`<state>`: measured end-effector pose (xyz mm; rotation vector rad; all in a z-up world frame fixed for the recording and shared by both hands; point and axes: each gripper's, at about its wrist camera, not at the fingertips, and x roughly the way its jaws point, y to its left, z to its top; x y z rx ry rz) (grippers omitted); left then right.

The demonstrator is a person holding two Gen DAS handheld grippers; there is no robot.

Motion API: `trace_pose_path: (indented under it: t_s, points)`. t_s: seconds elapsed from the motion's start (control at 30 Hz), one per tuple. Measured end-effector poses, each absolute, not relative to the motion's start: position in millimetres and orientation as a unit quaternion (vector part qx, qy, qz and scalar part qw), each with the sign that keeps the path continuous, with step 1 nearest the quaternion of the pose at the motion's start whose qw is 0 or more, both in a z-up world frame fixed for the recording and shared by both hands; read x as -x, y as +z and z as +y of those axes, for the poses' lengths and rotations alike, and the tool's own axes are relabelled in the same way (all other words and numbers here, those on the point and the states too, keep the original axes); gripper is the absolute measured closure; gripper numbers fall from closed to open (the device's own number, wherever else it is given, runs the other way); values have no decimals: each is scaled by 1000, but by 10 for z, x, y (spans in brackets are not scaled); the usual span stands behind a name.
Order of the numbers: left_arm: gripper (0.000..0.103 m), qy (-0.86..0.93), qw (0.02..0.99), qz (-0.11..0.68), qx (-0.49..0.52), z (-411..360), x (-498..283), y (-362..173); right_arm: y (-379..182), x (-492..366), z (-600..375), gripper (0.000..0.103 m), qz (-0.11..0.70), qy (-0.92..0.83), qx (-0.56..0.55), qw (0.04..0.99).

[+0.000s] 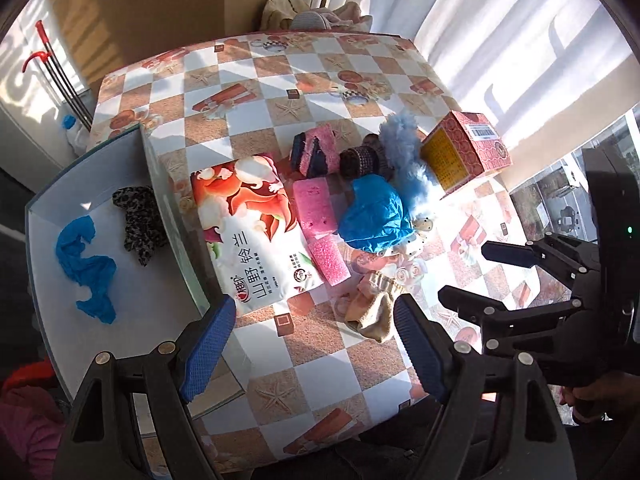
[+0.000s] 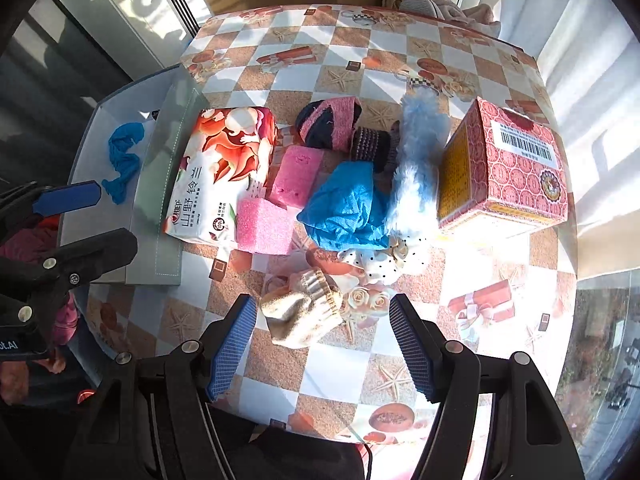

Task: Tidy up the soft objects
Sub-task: 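Move both grippers back over the pile on the table, then grasp the beige knit sock with the left gripper while the right grasps a blue shoe cover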

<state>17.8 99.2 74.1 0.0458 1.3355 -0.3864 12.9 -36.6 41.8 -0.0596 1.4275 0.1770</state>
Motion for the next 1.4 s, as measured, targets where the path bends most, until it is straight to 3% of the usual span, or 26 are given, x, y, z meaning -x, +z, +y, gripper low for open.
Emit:
trace_pose_path:
  t_s: [0.63, 0.67, 0.7, 0.77, 0.97, 1.4]
  points:
    - [19, -194, 697, 678, -129, -308, -46, -630, 54, 603, -1384, 33, 675, 36, -8, 737]
    - [24, -196, 694, 682, -123, -318, -56, -669, 53, 620, -1414, 33, 675, 34, -10, 737]
    - [45, -199, 687, 690, -111, -318, -72, -722, 58, 632, -1433, 33, 674, 33, -11, 738]
    - [70, -189, 668, 712, -101, -288, -92, -841, 60, 636, -1456, 33, 672, 34, -13, 739]
    - [79, -176, 671, 717, -75, -56, 11, -825, 33, 518, -1447, 33, 659, 47, -12, 750]
    - [79, -131, 662, 735, -66, 351, 413, -859, 53, -361, -707, 34, 600, 166, 8, 783]
